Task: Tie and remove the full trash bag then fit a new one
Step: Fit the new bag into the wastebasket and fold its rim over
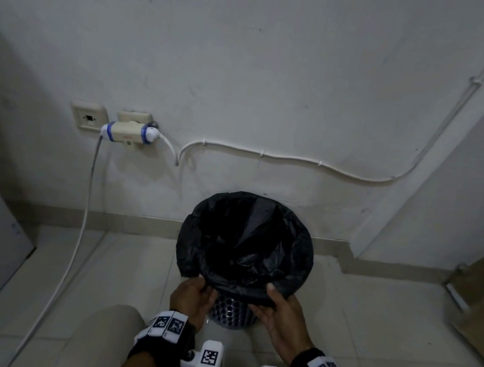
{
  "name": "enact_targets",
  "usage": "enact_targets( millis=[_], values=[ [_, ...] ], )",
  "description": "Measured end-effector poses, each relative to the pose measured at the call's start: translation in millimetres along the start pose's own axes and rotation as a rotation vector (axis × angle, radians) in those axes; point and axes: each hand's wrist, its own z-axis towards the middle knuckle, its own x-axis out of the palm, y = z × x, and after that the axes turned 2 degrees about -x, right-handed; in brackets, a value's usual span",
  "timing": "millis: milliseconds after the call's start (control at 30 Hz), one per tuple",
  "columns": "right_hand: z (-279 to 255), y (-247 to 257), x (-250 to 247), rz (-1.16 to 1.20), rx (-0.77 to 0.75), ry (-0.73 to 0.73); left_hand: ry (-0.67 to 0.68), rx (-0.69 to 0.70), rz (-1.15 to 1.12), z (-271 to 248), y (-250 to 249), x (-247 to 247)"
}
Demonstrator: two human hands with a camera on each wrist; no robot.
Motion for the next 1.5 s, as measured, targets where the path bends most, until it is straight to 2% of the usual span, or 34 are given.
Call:
enact_targets(
  millis=[167,300,500,667,867,967,1067,1133,1367,1500],
  values=[
    [1.8,-1.0,-1.9,-0.008,-0.010,-0.008,0.061,0.086,-0.027,-9.1,-7.6,1.9],
    [-0.3,0.7,0.4,0.008,-0.008,-0.006,0.121,0.146,0.114,-11.5,-9.0,7.2],
    [-4.4,2.0,2.6,0.102,0.009,-0.027,0.173,0.069,0.006,-2.1,-8.9,10.1],
    [-12.7,-6.3,15.1,0.109,0.123,0.010,0.190,0.118,-0.043,-14.9,4.6,21.8],
    [-6.2,0.1,14.2,0.149,0.094,-0.044,0.346,0.044,0.050,-29.6,15.1,15.9],
    [-3.9,2.2,11.3,0.172,0.124,-0.028,0.274,0.085,0.071,-29.1,10.1,10.6],
    [-3.1,0.2,10.0,0.190,0.137,-0.035,0.152,0.167,0.006,-19.7,3.8,4.9],
    [-1.8,-1.3,9.1,0.171,0.129,-0.042,0.076,0.172,-0.027,-14.0,-0.2,3.7],
    [-1.0,-0.7,9.9,0.128,0.108,-0.039,-0.056,0.118,0.062,-1.1,-1.8,3.9],
    [-2.1,-0.6,9.2,0.111,0.099,-0.046,-0.083,0.071,0.095,3.6,-3.4,0.9]
  ],
)
